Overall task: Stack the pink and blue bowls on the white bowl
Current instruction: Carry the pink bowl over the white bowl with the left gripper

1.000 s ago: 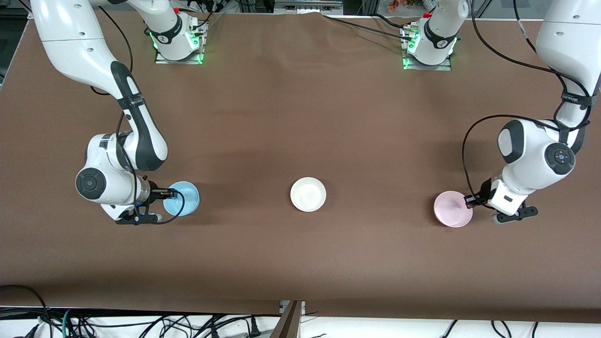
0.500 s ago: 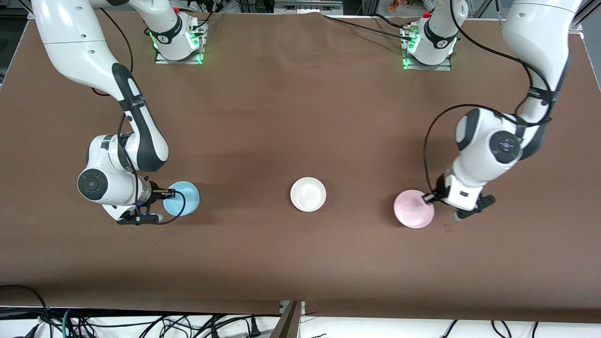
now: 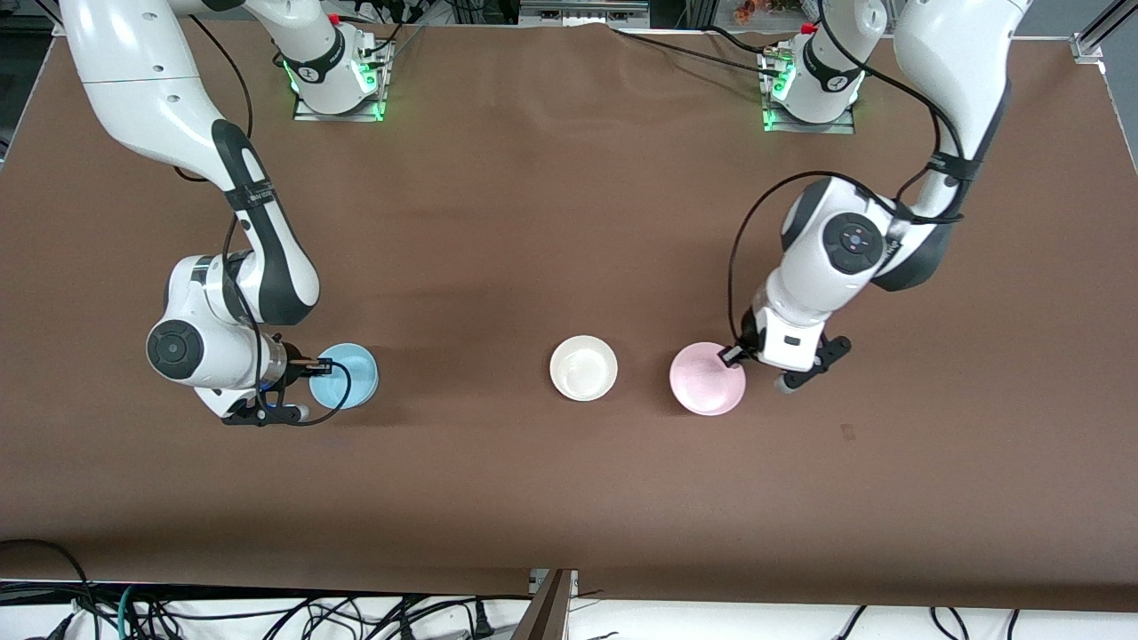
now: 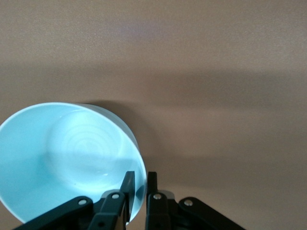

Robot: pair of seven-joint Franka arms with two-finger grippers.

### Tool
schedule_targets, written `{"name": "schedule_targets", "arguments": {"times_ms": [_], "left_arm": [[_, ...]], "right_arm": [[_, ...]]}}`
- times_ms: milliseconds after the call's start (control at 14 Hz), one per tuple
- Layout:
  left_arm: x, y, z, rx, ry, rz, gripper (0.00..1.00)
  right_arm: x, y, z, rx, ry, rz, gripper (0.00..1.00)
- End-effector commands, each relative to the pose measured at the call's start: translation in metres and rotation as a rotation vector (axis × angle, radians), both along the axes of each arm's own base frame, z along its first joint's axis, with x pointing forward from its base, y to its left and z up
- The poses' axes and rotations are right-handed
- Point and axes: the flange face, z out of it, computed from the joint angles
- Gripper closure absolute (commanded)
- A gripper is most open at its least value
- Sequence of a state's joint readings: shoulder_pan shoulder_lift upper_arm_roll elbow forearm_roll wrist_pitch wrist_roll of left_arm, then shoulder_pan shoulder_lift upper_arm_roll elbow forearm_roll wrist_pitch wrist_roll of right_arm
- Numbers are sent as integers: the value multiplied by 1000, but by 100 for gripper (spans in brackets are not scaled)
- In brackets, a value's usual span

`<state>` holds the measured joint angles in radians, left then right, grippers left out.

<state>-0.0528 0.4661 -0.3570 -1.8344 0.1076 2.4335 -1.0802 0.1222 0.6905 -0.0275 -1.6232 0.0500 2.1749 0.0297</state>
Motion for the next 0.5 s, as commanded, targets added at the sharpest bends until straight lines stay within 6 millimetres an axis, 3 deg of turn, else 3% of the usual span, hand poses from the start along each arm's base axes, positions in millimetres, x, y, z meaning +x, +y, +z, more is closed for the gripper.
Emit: {"name": "schedule_targets", "arguments": {"times_ms": [0,286,429], "left_arm": [[-4,-40,16,-13,-9,64,100],[-11,-86,13,-43,1,112,100],[-21,-107,6,-45,15,118,100]], "right_arm": [[3,1,-2,13,0,-3,100],[6,4,9,20,-10,1,100],[9,6,27,23,-27,5,100]]}}
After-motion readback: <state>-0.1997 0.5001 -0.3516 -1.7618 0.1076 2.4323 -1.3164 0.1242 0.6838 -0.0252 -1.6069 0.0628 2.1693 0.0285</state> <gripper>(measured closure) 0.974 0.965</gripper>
